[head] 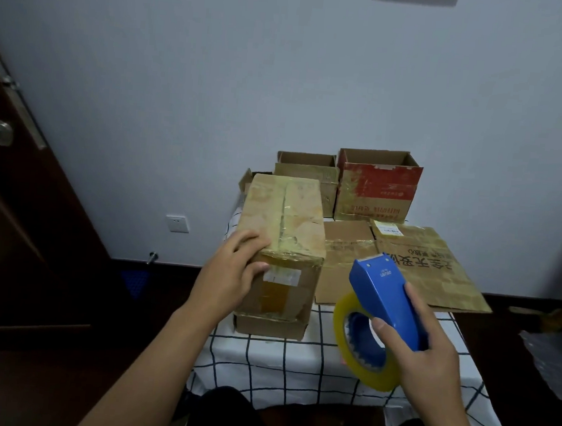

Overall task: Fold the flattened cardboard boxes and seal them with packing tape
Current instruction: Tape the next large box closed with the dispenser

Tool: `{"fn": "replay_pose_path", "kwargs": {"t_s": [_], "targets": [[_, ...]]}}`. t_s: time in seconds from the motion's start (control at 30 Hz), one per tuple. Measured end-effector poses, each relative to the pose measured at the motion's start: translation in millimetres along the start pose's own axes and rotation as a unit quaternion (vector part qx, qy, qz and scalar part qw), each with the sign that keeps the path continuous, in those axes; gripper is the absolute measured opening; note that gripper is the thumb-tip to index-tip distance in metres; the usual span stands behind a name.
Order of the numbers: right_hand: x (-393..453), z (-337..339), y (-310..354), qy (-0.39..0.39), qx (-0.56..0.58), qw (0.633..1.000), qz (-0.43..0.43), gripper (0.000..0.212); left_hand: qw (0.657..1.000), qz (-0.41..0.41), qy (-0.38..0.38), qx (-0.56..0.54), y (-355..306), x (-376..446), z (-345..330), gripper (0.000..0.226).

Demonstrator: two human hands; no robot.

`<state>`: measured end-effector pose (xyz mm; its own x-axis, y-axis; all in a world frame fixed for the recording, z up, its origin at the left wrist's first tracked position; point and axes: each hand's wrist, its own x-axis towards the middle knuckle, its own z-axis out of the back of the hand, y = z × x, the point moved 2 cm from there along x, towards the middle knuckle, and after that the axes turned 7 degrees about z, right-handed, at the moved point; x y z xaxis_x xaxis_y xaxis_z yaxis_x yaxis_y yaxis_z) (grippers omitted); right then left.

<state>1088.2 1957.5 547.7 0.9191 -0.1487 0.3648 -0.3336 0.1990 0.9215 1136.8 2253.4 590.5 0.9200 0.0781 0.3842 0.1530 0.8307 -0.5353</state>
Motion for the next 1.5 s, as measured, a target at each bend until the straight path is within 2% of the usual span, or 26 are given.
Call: {"fn": "replay_pose_path", "kwargs": {"t_s": [0.13,0.23,0.27,0.3,0.37,0.4,0.43,0.53,0.63,0.77,0.97,1.07,1.17,1.33,1.5], "targets": [[-4.7,0.2,6.2,0.007,0.019,1.0,0.004,0.07,1.0,0.017,0.021,0.014,7.2,-2.0,2.9,0.041],[-4.8,2.5,10.0,0.029,0.025,0.999,0.016,0.069,0.994,0.042,0.064,0.073,5.3,-9.1,4.5,0.057],[-4.4,4.2,11.1,0.038,0.03,0.999,0.017,0.07,0.995,0.048,0.051,0.074,-0.5,-14.5,5.4,0.06],[-3.4,6.3,12.5,0.048,0.036,0.998,0.017,0.071,0.998,0.047,0.013,0.048,-8.3,-21.6,6.4,0.058],[0.0,9.7,17.3,0.072,0.053,0.996,0.019,0.074,0.994,0.055,-0.069,-0.067,-29.6,-37.3,10.7,0.033],[1.5,10.9,19.8,0.088,0.067,0.994,0.02,0.075,0.986,0.083,-0.061,-0.131,-39.8,-43.2,9.9,0.019],[2.8,11.1,22.2,0.104,0.082,0.991,0.023,0.074,0.974,0.123,-0.017,-0.188,-49.1,-46.0,7.7,0.015],[4.3,7.4,29.8,0.15,0.11,0.982,0.035,0.07,0.915,0.245,0.149,-0.285,-65.6,-48.2,-5.3,0.037],[4.7,1.0,37.7,0.188,0.126,0.973,0.035,0.066,0.861,0.309,0.215,-0.342,-68.6,-47.7,-9.5,0.052],[5.9,-5.0,41.3,0.218,0.139,0.966,0.031,0.066,0.834,0.297,0.231,-0.403,-71.3,-51.2,-1.1,0.035],[8.2,-15.1,40.1,0.25,0.164,0.954,0.017,0.063,0.828,0.287,0.255,-0.409,-61.1,-51.9,12.4,0.025],[9.2,-22.1,40.0,0.267,0.16,0.95,0.016,0.064,0.828,0.276,0.27,-0.407,-54.8,-51.3,16.6,0.008],[12.8,-27.7,46.5,0.287,0.15,0.946,0.025,0.063,0.825,0.264,0.283,-0.41,-47.8,-47.1,25.3,0.007],[25.6,-35.5,63.8,0.349,0.082,0.93,0.075,0.065,0.803,0.283,0.318,-0.418,-33.0,-35.8,44.2,0.018],[36.0,-45.2,73.1,0.383,-0.044,0.909,0.159,0.071,0.805,0.29,0.338,-0.392,-18.8,-30.0,49.4,0.009]]}}
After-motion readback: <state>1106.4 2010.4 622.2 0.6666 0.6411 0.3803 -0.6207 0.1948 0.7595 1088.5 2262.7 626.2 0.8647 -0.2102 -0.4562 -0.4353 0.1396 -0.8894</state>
